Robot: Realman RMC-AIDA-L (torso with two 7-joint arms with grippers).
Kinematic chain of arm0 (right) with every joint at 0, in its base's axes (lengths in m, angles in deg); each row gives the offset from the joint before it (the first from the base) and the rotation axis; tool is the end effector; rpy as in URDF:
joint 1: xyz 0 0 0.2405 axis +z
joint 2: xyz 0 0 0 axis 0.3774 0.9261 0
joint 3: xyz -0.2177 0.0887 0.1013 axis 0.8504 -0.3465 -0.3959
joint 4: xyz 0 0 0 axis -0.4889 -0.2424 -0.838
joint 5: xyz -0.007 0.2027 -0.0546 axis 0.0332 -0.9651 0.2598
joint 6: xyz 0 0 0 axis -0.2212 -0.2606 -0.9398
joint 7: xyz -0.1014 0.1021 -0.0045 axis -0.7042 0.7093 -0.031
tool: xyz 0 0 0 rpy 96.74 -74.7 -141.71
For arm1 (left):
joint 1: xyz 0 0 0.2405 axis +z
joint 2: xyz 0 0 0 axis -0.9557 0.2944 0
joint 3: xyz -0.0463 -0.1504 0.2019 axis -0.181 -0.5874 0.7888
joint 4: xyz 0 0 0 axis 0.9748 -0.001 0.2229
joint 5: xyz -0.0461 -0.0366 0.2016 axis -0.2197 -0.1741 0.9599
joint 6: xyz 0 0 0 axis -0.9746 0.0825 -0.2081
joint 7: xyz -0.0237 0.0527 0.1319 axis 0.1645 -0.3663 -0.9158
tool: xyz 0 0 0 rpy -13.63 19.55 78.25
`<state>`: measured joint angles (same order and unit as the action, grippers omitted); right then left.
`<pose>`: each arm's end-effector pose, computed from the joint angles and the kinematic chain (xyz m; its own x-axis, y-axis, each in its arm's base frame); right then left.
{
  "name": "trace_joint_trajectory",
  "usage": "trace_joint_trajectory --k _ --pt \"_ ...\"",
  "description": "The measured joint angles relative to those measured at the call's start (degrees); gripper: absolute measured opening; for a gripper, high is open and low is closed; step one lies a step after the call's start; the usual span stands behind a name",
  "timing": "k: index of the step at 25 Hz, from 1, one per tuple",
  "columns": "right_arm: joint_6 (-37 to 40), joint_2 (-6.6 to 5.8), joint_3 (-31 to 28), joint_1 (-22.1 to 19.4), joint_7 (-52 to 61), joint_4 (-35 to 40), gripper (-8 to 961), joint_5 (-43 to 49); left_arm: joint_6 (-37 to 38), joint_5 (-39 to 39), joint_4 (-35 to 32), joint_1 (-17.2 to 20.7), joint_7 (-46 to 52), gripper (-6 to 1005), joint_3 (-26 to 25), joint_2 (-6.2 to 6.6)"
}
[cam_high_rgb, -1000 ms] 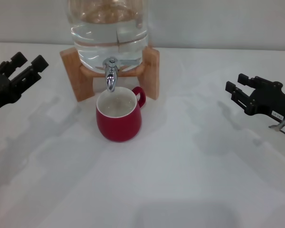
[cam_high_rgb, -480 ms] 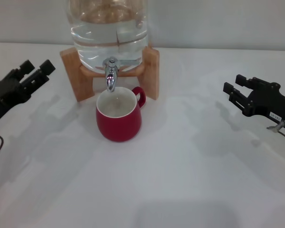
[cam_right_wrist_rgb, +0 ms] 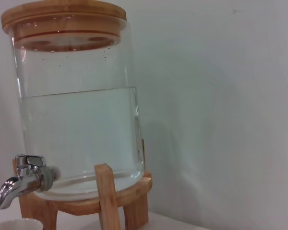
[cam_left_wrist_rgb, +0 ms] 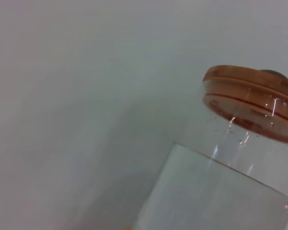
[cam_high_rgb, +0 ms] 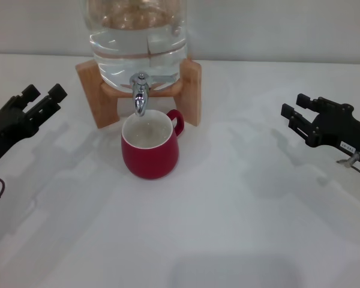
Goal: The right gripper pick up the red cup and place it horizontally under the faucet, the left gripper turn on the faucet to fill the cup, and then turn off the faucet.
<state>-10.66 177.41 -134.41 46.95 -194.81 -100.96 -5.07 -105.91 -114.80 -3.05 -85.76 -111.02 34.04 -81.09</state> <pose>0.2765 0.3562 -0.0251 0.7219 -0.1188 -0.6817 -0.5797 -0.6419 -0.5020 -0.3289 0.2978 0.0299 0.3335 0.2085 0.9194 0.8632 -0.4597 -0.2088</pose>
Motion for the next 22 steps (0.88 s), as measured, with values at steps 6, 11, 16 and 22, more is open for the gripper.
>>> trace_joint_trajectory --k 6,11,16,22 --pt "-0.1 0.05 0.0 0.0 0.0 0.0 401 0.0 0.0 0.0 0.2 -0.5 0.0 892 0.0 0.02" --pt "-0.3 0.15 -0.2 0.0 -0.4 0.0 406 0.0 0.0 0.0 0.3 -0.5 0.0 892 -0.1 0.02" --pt "-0.8 0.2 -0.5 -0.1 -1.4 0.0 412 -0.3 0.3 0.0 0.3 -0.5 0.0 892 -0.2 0.02" --pt "-2.5 0.89 -2.7 -1.3 -4.0 0.0 418 -0.3 0.4 0.0 0.3 -0.6 0.0 892 -0.1 0.02"
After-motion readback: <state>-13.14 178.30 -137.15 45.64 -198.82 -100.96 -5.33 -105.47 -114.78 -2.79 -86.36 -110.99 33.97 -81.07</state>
